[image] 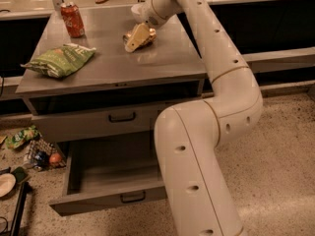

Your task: Place orange can into middle drawer

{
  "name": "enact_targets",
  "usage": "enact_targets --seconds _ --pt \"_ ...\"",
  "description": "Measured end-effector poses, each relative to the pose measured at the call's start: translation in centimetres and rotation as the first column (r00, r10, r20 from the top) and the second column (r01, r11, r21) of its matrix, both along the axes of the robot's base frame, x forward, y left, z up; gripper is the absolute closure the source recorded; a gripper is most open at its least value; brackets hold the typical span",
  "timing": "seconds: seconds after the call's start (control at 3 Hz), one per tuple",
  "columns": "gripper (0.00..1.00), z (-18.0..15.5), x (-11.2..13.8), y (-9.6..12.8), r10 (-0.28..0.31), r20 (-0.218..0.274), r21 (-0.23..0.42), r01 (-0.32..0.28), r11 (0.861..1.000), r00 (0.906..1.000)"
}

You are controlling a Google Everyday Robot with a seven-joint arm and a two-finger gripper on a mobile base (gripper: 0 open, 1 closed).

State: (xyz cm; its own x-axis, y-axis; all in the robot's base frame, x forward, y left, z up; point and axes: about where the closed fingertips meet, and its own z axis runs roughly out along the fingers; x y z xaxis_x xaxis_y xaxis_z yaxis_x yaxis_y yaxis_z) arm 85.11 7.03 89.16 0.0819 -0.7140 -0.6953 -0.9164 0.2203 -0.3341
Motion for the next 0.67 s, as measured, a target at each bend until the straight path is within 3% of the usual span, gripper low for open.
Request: enact_targets --seconds 0.33,0.67 --pt "0.0 -1.1 1.3 0.4 -0.052 -0.006 -0.003 0.052 0.999 0.9986" --pt "0.0 -2.6 3.0 -0.2 -0.104 -0.011 0.033 0.104 0.994 0.9945"
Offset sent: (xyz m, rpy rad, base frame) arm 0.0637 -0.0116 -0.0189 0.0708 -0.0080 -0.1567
